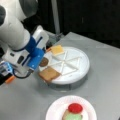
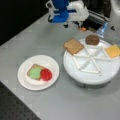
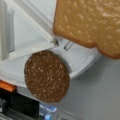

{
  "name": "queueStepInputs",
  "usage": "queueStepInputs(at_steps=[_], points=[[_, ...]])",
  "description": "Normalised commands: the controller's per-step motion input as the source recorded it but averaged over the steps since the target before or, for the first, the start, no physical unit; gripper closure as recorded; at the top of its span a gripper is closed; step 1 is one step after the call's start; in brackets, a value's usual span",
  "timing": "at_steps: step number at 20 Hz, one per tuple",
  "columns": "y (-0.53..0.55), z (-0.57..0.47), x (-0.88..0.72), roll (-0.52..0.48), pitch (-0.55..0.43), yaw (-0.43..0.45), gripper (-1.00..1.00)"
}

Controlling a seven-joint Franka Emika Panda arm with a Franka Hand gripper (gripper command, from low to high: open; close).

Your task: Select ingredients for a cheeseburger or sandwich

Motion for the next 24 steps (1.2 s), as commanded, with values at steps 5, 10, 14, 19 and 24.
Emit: queueStepInputs(at_steps=[5,10,14,19,24], points=[[-0.31,0.02,0.34,0.503,0.161,0.098,-1.00],[-0.37,-0.08,0.35,0.524,0.136,0.159,-1.00],[-0.37,-0.17,0.36,0.578,0.089,0.174,-1.00],[-0.42,-0.15,0.34,0.650,0.106,0.243,-1.00],[-0.49,-0.13,0.37,0.664,0.091,0.353,-1.00]])
